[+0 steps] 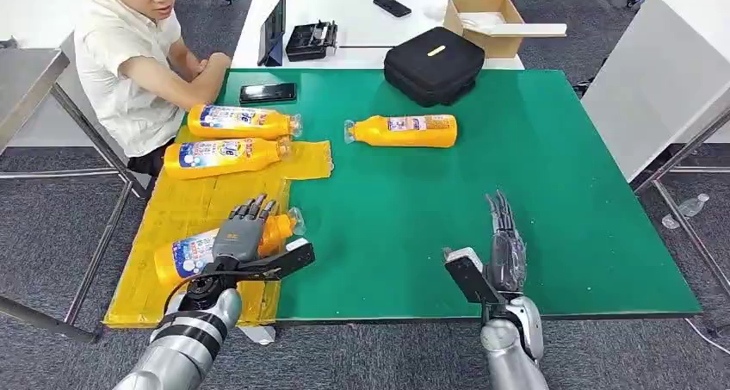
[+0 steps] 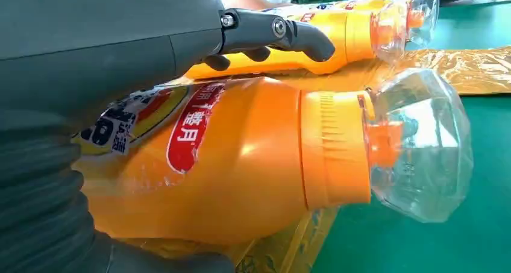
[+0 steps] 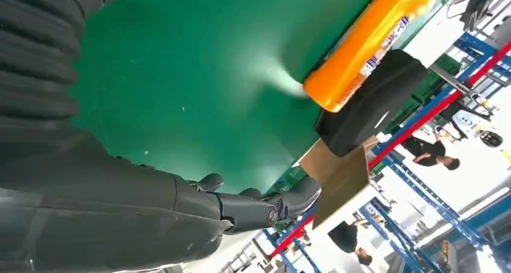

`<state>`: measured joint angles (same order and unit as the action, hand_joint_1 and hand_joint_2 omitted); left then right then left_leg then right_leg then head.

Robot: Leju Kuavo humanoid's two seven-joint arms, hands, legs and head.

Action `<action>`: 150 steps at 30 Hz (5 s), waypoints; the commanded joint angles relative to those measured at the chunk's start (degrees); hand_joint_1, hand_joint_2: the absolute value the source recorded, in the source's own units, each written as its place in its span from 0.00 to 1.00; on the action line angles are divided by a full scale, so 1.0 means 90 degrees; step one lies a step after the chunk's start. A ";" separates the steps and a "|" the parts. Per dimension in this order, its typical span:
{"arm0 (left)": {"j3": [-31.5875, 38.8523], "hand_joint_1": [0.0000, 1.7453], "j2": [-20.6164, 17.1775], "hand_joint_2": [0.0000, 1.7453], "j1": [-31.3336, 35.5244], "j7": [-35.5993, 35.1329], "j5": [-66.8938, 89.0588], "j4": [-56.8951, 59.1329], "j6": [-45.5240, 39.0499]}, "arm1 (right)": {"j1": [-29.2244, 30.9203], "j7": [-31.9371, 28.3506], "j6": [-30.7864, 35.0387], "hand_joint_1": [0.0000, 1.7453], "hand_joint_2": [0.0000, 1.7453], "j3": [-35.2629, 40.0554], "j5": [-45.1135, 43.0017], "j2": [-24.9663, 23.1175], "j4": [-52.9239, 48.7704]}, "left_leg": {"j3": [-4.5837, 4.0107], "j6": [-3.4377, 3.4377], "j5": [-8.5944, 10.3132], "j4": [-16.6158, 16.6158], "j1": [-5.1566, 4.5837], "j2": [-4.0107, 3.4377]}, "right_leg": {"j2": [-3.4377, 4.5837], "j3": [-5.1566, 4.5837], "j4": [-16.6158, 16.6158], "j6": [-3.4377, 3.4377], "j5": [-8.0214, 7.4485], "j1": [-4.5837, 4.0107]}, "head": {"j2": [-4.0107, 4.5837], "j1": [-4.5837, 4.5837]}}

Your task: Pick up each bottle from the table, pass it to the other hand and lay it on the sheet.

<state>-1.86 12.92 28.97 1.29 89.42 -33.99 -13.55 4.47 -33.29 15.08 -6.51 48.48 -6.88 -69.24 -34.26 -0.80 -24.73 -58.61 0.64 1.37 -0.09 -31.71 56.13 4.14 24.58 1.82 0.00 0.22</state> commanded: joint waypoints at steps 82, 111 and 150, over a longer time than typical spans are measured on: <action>-0.3029 0.00 0.0787 1.00 -0.2229 0.1945 -0.6335 -0.4557 0.0474 | 0.1088 0.2285 -0.0073 0.00 1.00 0.0812 0.3088 0.1187 0.1495 | -0.0123 -0.0006 0.0003 -0.0009 0.0001 -0.0027 | 0.0010 -0.0130 -0.0002 -0.0004 -0.0011 -0.0004 | 0.0000 0.0005; -0.3334 0.00 0.0787 1.00 -0.1837 0.2061 -0.6609 -0.4236 0.0352 | 0.2983 0.2832 -0.0269 0.00 1.00 0.1970 0.3489 0.1120 0.4572 | -0.0117 -0.0006 0.0003 -0.0010 0.0003 -0.0026 | 0.0010 -0.0122 -0.0001 -0.0006 -0.0009 -0.0006 | 0.0000 0.0007; -0.2757 0.00 0.0786 1.00 -0.2399 0.2108 -0.6136 -0.4901 0.0345 | 0.1796 0.3828 -0.1601 0.00 1.00 0.2389 0.4044 0.1617 0.2204 | -0.0069 -0.0008 0.0009 -0.0003 0.0006 -0.0014 | -0.0005 -0.0077 -0.0015 -0.0027 -0.0021 -0.0011 | 0.0000 0.0005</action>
<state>-28.33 16.76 9.43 20.61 33.53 -78.05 -10.08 25.40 -0.72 1.84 12.00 83.12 5.73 -44.13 -34.92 -0.86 -24.63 -58.67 0.64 1.17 0.05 -32.55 56.12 4.12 24.36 1.82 0.00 0.26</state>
